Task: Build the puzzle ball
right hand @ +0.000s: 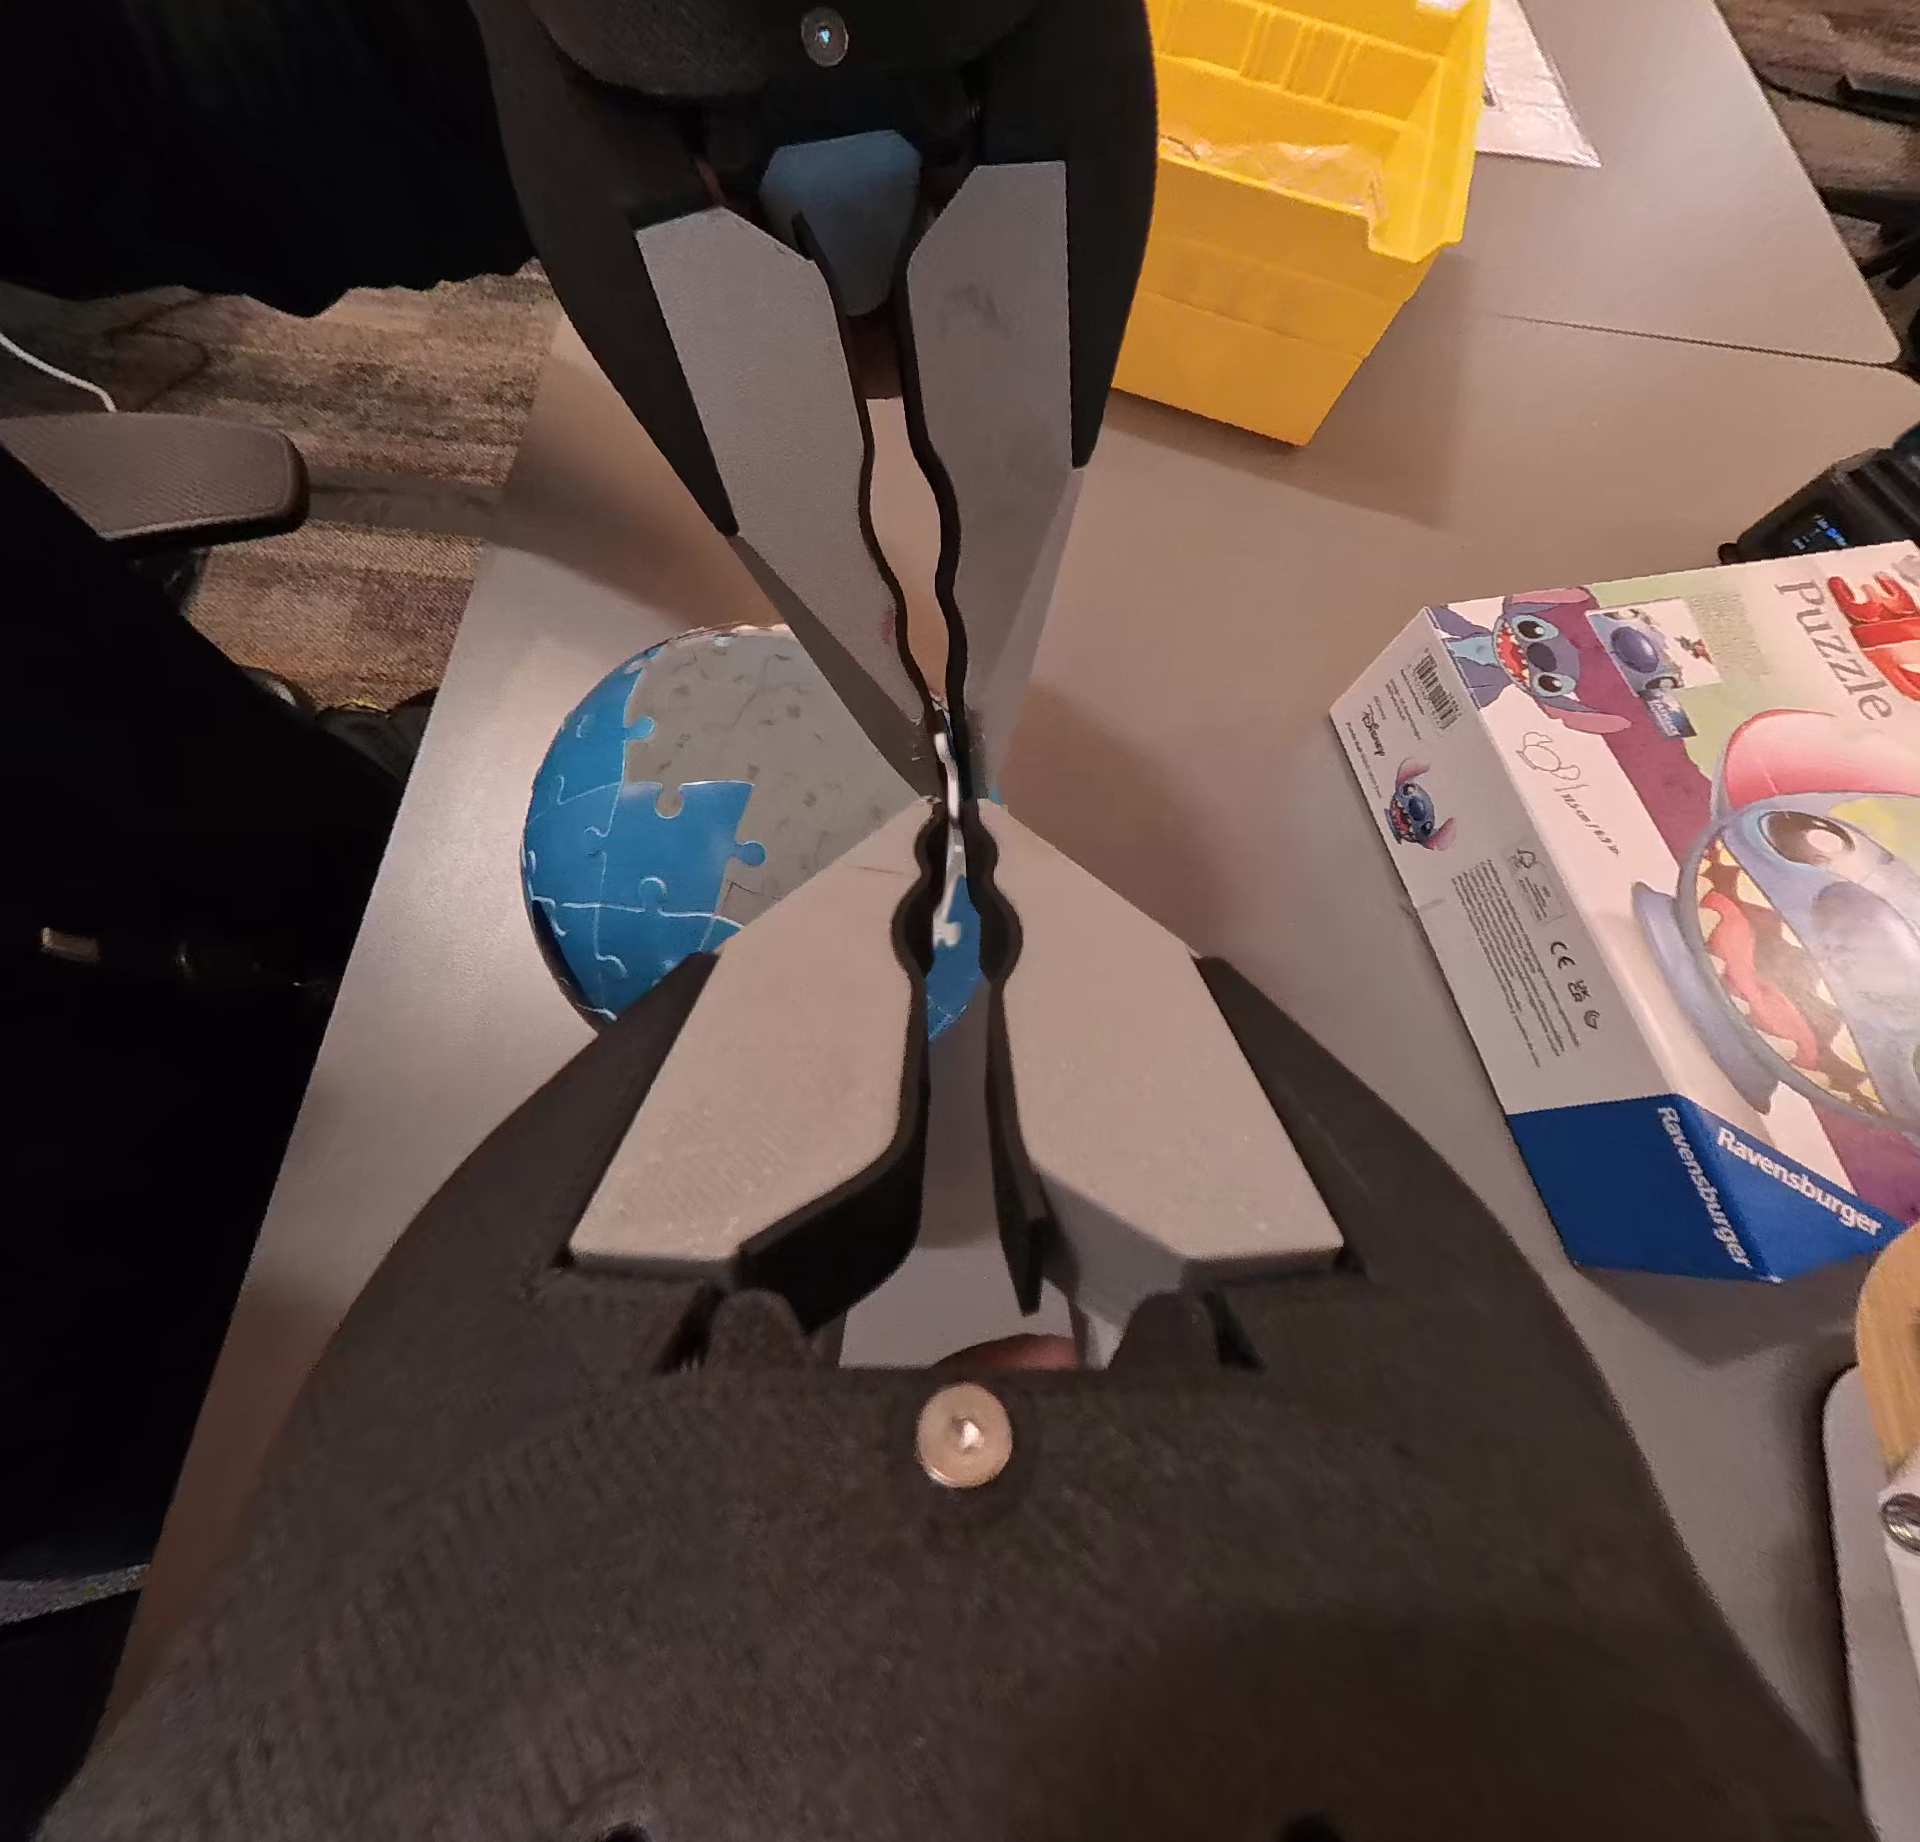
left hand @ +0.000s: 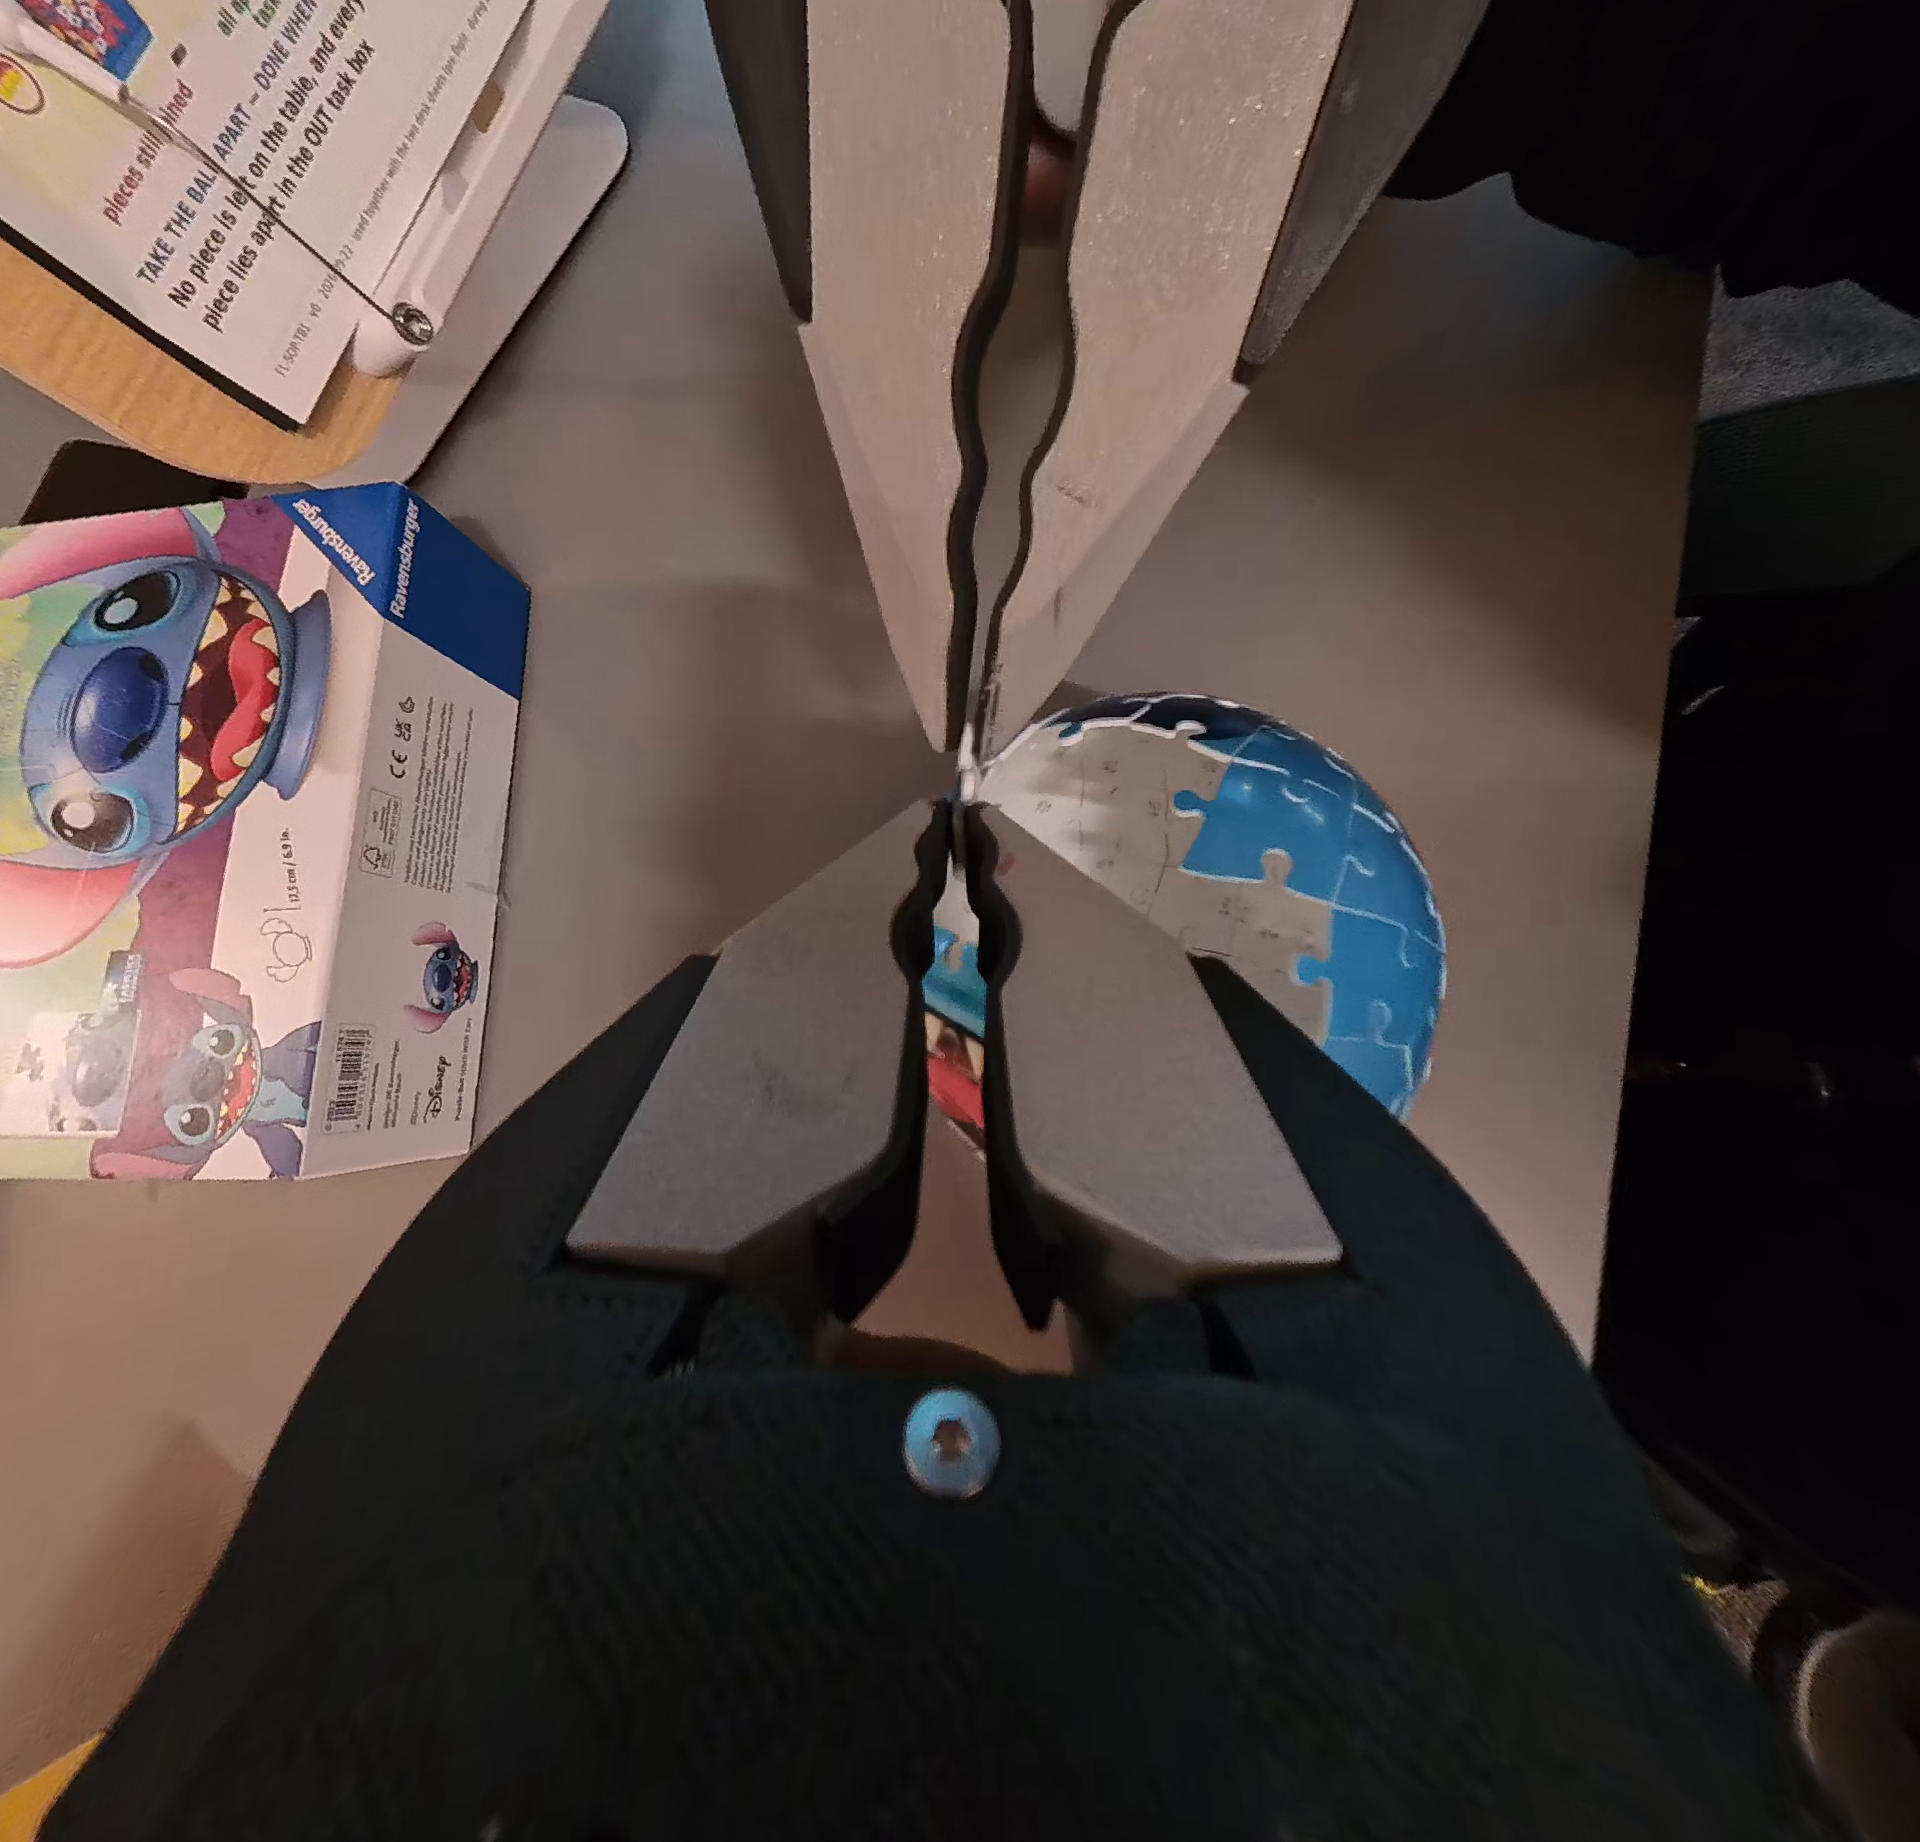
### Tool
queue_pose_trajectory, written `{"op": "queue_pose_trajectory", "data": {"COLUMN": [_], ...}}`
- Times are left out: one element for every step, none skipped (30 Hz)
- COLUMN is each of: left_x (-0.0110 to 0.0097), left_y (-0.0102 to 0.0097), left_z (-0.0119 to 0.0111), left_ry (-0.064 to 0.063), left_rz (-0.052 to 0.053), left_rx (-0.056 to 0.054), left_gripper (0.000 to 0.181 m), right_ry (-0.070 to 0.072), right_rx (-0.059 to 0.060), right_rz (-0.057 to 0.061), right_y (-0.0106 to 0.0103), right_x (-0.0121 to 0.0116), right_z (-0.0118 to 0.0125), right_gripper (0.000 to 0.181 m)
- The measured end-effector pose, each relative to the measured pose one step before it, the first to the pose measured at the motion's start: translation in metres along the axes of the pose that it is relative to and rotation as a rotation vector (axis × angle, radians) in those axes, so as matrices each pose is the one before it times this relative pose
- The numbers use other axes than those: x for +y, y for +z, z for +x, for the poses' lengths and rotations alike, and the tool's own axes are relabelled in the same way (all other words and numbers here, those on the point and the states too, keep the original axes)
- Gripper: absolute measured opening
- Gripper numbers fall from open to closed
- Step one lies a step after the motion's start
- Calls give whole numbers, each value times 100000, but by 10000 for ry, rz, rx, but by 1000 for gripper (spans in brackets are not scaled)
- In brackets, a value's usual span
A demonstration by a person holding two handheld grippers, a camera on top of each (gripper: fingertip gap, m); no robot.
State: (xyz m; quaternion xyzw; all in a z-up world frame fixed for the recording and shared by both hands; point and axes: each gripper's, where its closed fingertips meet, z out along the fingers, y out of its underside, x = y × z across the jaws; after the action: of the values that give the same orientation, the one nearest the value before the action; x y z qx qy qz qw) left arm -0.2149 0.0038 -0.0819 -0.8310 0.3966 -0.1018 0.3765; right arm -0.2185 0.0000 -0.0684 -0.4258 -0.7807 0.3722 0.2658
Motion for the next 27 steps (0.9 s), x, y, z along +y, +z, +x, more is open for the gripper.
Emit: {"op": "queue_pose_trajectory", "data": {"left_x": [84, 102, 104, 61, 42, -54, -114, -102, -56, -17, 23, 33, 37, 47, 50, 69, 166, 160, 68, 26, 17, 27, 61, 109, 115, 43, 53], "left_y": [53, 54, 17, -13, -22, -38, -33, -51, -37, -31, -2, 3, 32, 52, 52, 46, 63, 64, 46, 34, 33, 9, 7, 36, 44, 54, 69], "left_z": [48, 122, -27, -145, -14, 106, 87, 28, -26, 4, 63, 29, 2, 31, 32, -10, -68, -67, -46, -57, -37, -62, -34, -12, -18, -22, 15], "left_ry": [-43, -120, -95, 14, 85, 48, 3, 28, 35, 1, 2, 31, 46, 37, 34, 43, 87, 148, 92, 26, 22, 52, 29, 2, 66, 98, 84], "left_rz": [-22, -38, -53, -36, -15, 24, 51, 31, 6, -27, -47, -36, -43, -48, -49, -71, -130, -119, -86, -95, -100, -107, -133, -177, -166, -102, -93], "left_rx": [46, 101, -5, -118, -50, 22, 14, -40, -67, -32, 3, -25, -38, -23, -14, -39, -85, -76, -45, -7, 17, 6, 24, 28, 7, -31, -6], "left_gripper": [0, 0, 1, 1, 1, 1, 1, 1, 1, 3, 6, 5, 5, 5, 5, 5, 2, 0, 0, 0, 0, 0, 0, 0, 1, 0, 0], "right_ry": [-38, -22, 16, 39, 17, -31, -64, -72, -91, -111, -90, -39, -13, -37, -69, -73, -57, -33, -30, -37, -43, -27, 5, 32, 32, -1, -26], "right_rx": [24, 22, 87, 86, 17, -20, 12, 66, 123, 156, 109, 3, -62, -5, 102, 112, 18, -10, 41, 44, 40, 25, 0, -24, -35, -31, -28], "right_rz": [-64, -59, -49, -52, -47, -29, -40, -84, -135, -132, -63, -13, -34, -78, -112, -125, -68, -16, -38, -41, -30, -3, 55, 107, 71, -23, -29], "right_y": [65, 81, 98, 88, 56, 7, -1, 6, 30, 46, 56, 59, 88, 117, 145, 144, 115, 67, 47, 38, 13, 22, 2, 4, 9, 26, 40], "right_x": [75, 85, 43, 18, -18, -57, -38, 28, 118, 130, 38, -48, -4, 70, 137, 171, 70, -15, 12, 20, -2, -50, -128, -203, -132, 35, 69], "right_z": [-15, -10, 93, 95, -21, -105, -95, -24, 36, 69, 6, -123, -179, -93, 84, 104, -39, -66, 28, 32, 48, 43, 39, 14, 18, 3, -20], "right_gripper": [0, 0, 0, 0, 0, 0, 0, 0, 0, 0, 0, 0, 0, 0, 0, 0, 0, 0, 0, 0, 0, 0, 0, 0, 0, 0, 0]}}
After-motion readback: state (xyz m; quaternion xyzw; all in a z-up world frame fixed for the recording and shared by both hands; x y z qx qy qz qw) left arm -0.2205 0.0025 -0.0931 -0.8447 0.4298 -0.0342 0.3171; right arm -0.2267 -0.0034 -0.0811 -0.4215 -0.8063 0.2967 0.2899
